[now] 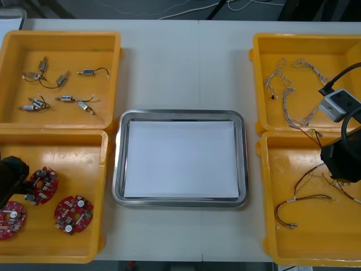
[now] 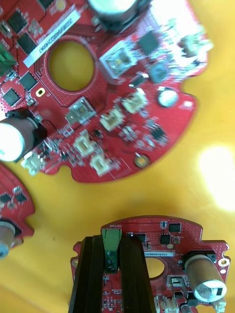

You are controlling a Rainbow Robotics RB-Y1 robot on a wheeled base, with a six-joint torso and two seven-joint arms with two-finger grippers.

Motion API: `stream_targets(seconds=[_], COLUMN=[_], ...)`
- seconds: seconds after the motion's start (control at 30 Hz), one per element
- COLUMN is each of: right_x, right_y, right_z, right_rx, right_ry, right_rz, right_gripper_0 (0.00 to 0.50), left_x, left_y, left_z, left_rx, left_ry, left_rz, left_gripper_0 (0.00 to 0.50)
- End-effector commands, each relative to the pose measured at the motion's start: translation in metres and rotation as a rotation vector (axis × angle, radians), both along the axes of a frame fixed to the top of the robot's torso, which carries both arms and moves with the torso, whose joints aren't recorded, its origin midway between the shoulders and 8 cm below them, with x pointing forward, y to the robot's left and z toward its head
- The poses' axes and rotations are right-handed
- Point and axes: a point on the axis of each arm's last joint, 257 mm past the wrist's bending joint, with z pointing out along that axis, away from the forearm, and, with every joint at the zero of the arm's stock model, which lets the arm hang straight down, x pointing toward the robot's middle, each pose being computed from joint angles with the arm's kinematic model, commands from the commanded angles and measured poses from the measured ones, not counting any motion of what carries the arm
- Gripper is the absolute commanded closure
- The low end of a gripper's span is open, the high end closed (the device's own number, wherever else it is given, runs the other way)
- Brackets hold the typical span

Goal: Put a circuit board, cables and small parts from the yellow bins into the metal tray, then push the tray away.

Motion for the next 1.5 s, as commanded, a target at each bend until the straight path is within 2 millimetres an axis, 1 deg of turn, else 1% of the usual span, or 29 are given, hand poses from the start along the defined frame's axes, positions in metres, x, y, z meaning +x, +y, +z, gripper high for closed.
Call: stream_targets(seconds=[0.03,0.17,0.2,0.27,0.3,0.37,0.43,0.5,0.57,0.6,0.73,0.8,0.87,0.9,1.0,1.1,1.2,1.23,1.3,1.33,1.4,1.43,1.5], right_x=[-0.001,-0.001,-0.001,-0.001,-0.001,-0.001,-0.001,-0.001,-0.001,-0.001,-0.001,-0.001,-0.001,-0.001,-0.001,-0.001,-0.001,-0.001,-0.001,-0.001,-0.001,-0.001,-0.001], right_y=[0.002,0.002,0.002,0.002,0.002,0.002,0.002,0.002,0.002,0.002,0.002,0.002,0.002,0.002,0.002,0.002,0.002,0.002,0.002,0.002,0.002,0.002,0.002], right_z=[0.006,0.006,0.006,0.006,0.006,0.006,0.006,0.006,0.006,0.006,0.006,0.006,0.006,0.006,0.006,0.006,0.006,0.006,0.006,0.006,0.006,0.006,0.006], right_rx=[-0.055,-0.055,-0.055,-0.055,-0.055,-0.055,-0.055,-0.055,-0.055,-0.055,-0.055,-0.055,-0.055,-0.055,-0.055,-0.055,-0.055,-0.055,-0.055,-0.055,-0.055,-0.055,-0.055], right_ry=[-0.017,-0.017,-0.017,-0.017,-0.017,-0.017,-0.017,-0.017,-0.017,-0.017,-0.017,-0.017,-0.017,-0.017,-0.017,-0.017,-0.017,-0.017,-0.017,-0.017,-0.017,-0.017,-0.017], right_rz=[0.05,0.05,0.05,0.05,0.05,0.05,0.05,0.05,0.05,0.05,0.05,0.05,0.05,0.05,0.05,0.05,0.05,0.05,0.05,0.05,0.05,0.05,0.05], right_gripper_0=[0.5,0.5,0.5,0.5,0.5,0.5,0.5,0.5,0.5,0.5,0.5,0.5,0.5,0.5,0.5,0.5,0.5,0.5,0.5,0.5,0.5,0.5,0.5], left_x=[0.003,0.009,0.01,0.014,0.014,0.015,0.016,0.018,0.02,0.021,0.029,0.031,0.032,0.033,0.038,0.04,0.043,0.043,0.046,0.046,0.049,0.05,0.052], left_y=[0.027,0.034,0.034,0.034,0.034,0.031,0.027,0.019,0.006,0.003,-0.019,-0.029,-0.043,-0.047,-0.071,-0.087,-0.113,-0.116,-0.133,-0.137,-0.151,-0.153,-0.164], left_z=[0.041,0.07,0.075,0.091,0.095,0.108,0.116,0.125,0.133,0.135,0.141,0.141,0.139,0.138,0.139,0.141,0.145,0.144,0.145,0.145,0.144,0.144,0.143], left_rx=[0.104,0.156,0.166,0.199,0.206,0.242,0.277,0.316,0.356,0.365,0.389,0.394,0.397,0.398,0.403,0.398,0.393,0.393,0.39,0.389,0.377,0.377,0.38], left_ry=[-0.047,-0.063,-0.067,-0.082,-0.083,-0.09,-0.089,-0.1,-0.12,-0.121,-0.147,-0.15,-0.151,-0.152,-0.182,-0.198,-0.237,-0.241,-0.266,-0.272,-0.294,-0.3,-0.316], left_rz=[-0.077,-0.105,-0.11,-0.127,-0.133,-0.162,-0.196,-0.24,-0.286,-0.297,-0.374,-0.406,-0.46,-0.471,-0.549,-0.599,-0.67,-0.68,-0.719,-0.728,-0.751,-0.754,-0.775], left_gripper_0=[0.5,0.5,0.5,0.5,0.5,0.5,0.5,0.5,0.5,0.5,0.5,0.5,0.5,0.5,0.5,0.5,0.5,0.5,0.5,0.5,0.5,0.5,0.5])
